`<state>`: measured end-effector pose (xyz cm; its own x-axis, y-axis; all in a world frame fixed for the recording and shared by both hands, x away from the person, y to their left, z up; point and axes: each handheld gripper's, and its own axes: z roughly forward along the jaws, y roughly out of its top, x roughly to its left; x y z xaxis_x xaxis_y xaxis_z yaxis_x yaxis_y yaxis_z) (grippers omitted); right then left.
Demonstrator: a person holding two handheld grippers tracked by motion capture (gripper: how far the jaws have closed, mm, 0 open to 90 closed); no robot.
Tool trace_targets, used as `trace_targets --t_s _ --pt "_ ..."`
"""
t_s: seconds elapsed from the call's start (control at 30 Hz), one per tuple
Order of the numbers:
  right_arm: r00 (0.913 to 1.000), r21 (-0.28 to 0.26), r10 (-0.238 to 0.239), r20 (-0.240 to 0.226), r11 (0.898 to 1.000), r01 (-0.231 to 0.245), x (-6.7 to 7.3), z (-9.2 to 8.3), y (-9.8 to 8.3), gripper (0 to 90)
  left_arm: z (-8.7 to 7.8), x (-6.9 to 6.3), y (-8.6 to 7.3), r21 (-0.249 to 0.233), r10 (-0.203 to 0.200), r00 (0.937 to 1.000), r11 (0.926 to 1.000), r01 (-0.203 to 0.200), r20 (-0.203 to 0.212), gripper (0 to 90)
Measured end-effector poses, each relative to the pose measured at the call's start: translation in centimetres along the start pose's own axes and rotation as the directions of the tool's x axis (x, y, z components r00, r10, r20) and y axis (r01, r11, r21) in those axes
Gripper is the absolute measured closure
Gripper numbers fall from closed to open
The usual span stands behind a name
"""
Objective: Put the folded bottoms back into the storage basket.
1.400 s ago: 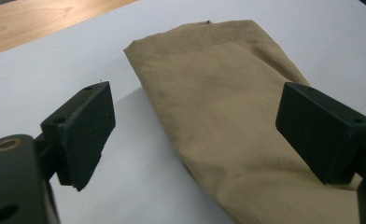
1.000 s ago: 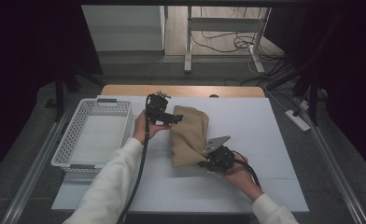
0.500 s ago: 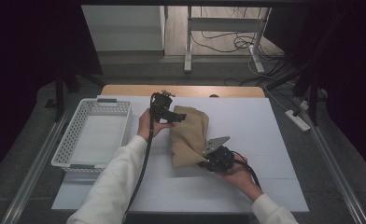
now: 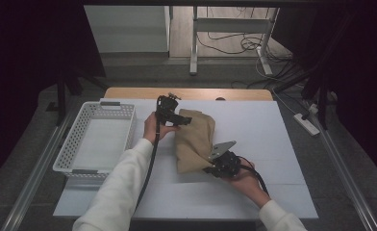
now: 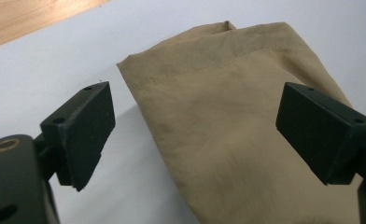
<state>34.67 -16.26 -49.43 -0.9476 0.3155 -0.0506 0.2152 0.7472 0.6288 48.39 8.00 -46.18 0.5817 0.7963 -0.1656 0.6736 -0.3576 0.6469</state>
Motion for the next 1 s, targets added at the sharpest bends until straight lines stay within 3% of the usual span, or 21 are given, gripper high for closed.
trace_targets --t_s 1.0 --pt "1.0 0.003 -0.001 -0.005 1.0 0.001 0.0 0.2 -0.1 78.3 3.9 0.5 0.2 0.068 -0.021 0.9996 0.9975 0.02 0.02 11.1"
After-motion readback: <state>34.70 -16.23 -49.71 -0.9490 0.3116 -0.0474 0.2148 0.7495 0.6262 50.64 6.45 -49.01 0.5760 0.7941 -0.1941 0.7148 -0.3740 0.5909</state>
